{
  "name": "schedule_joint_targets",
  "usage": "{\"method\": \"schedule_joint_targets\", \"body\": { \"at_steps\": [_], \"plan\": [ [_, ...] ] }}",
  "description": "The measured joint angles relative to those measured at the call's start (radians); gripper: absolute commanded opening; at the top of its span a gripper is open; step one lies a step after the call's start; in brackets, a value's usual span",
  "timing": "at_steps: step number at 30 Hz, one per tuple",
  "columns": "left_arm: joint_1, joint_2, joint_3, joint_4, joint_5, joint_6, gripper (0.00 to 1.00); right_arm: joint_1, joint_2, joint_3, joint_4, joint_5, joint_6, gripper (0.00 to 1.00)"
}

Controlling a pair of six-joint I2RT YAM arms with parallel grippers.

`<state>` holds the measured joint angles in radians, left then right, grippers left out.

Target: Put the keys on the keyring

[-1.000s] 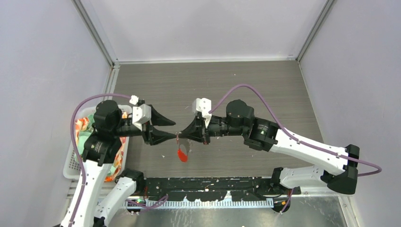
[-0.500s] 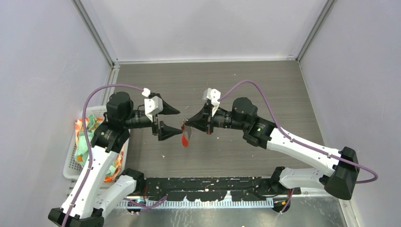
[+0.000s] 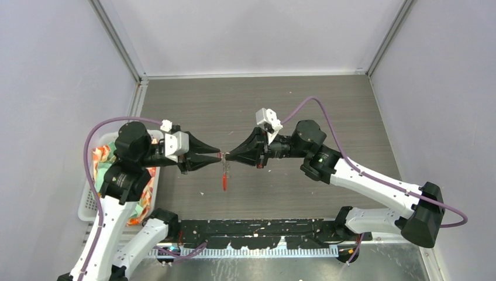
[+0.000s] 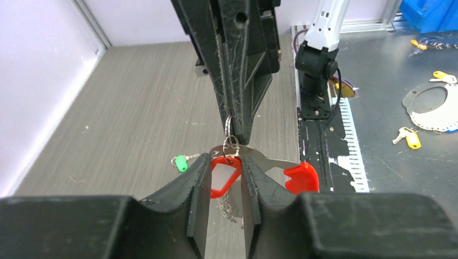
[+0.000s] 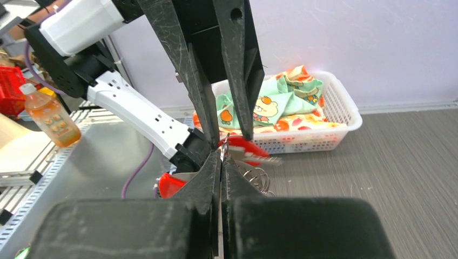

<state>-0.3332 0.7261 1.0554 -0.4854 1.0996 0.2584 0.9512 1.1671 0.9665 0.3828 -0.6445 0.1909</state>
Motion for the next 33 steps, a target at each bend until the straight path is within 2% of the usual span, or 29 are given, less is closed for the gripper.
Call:
{"method": "schedule_joint_targets", "body": {
  "at_steps": [10, 21, 28, 33],
  "plan": [
    [-0.001, -0.017, 0.037, 0.002, 0.064, -0.033, 0.18, -0.005, 0.005, 0.000, 0.028, -0.050, 0.031, 0.01],
    [-0.001, -0.006, 0.037, -0.003, 0.072, -0.042, 0.15, -0.005, 0.019, 0.008, 0.023, -0.087, 0.037, 0.01],
    [-0.001, 0.002, 0.037, -0.026, 0.071, -0.038, 0.01, -0.005, 0.020, 0.022, 0.013, -0.095, 0.037, 0.01],
    [-0.001, 0.003, 0.037, -0.061, 0.072, -0.029, 0.00, -0.004, 0.020, 0.025, 0.013, -0.097, 0.037, 0.01]
  ]
}}
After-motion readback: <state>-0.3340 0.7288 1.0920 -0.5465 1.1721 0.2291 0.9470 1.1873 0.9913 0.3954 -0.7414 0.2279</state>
